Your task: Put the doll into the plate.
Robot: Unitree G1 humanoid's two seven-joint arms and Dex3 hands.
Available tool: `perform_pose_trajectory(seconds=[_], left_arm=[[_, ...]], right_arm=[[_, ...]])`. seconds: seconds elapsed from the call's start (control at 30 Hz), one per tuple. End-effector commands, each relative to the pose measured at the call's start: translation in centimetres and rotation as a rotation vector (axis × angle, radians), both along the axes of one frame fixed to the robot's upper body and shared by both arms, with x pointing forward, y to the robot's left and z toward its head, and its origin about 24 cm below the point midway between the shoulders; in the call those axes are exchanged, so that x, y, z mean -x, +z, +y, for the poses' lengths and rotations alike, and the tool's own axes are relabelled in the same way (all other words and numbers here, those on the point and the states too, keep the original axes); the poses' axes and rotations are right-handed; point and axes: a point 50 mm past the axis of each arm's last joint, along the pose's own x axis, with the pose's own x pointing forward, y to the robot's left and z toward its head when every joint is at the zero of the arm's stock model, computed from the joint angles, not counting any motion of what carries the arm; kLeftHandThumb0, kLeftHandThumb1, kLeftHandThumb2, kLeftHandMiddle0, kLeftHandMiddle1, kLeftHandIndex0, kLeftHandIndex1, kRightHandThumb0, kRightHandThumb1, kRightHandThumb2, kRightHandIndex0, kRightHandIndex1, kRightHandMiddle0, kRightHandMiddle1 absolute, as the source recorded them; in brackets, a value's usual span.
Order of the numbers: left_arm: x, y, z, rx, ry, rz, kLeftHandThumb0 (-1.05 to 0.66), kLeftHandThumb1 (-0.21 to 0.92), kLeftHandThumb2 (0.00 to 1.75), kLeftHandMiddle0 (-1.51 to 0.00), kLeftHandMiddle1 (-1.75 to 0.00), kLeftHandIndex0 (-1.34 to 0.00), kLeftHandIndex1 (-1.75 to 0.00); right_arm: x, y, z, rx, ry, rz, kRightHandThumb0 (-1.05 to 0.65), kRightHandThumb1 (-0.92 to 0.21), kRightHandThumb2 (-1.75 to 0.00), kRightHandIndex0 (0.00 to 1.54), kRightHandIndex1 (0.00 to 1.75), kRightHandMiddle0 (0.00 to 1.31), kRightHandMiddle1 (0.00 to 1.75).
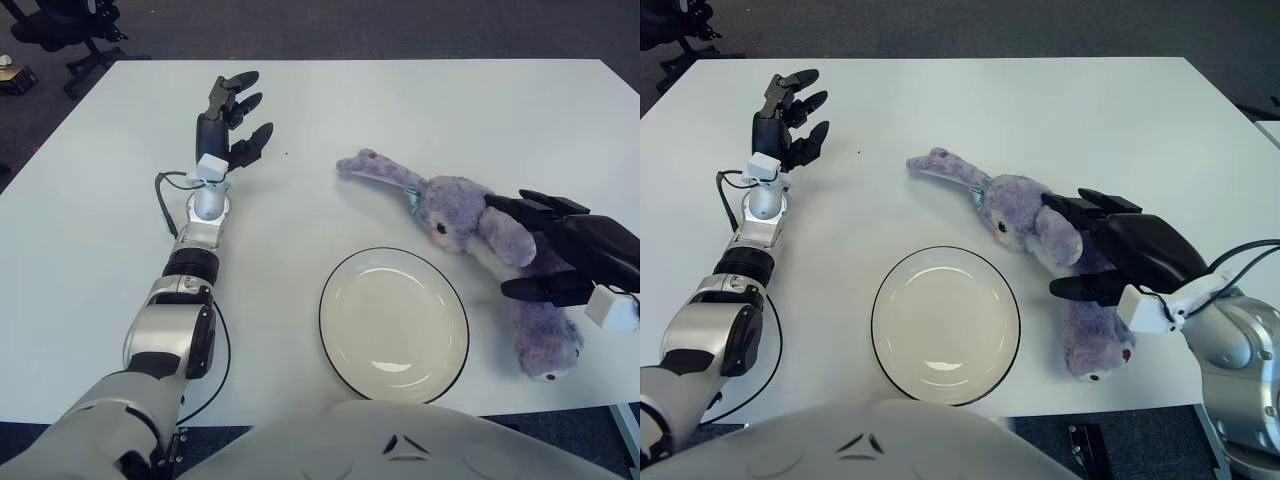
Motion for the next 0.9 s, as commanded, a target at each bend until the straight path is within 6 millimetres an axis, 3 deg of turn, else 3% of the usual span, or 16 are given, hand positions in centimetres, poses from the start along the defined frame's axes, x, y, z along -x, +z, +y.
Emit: perform_pose_trajectory(seconds=[0.0, 0.6, 0.87], left_arm=[[0.3, -0.2, 0.1, 0.005, 0.006, -0.008, -0.38, 0.92, 0.29, -0.79, -0.09, -0.36, -0.77], [0.6, -0.4, -0.1, 0.011, -0.011, -0.021, -0.39, 0.92, 0.27, -0.78, -0.08, -0.35, -0.79], [0.7, -0.4, -0.1, 0.016, -0.022, -0.024, -0.39, 0.92, 0.26, -0.78, -0.07, -0.35, -0.79]], right_arm=[[-0.2, -0.6, -0.2, 0.014, -0.017, 0.015, -0.84, -0.92, -0.38, 0.13, 0.00, 0.25, 0.02], [-0.5, -2.7, 0.5, 0.114, -0.069, -0.017, -0.74, -0.92, -0.41, 0.18, 0.02, 0.32, 0.04], [-0.7, -3.4, 0.3, 0.161, -0.086, -0.045, -0.57, -0.92, -0.33, 0.33, 0.03, 0.53, 0.10]])
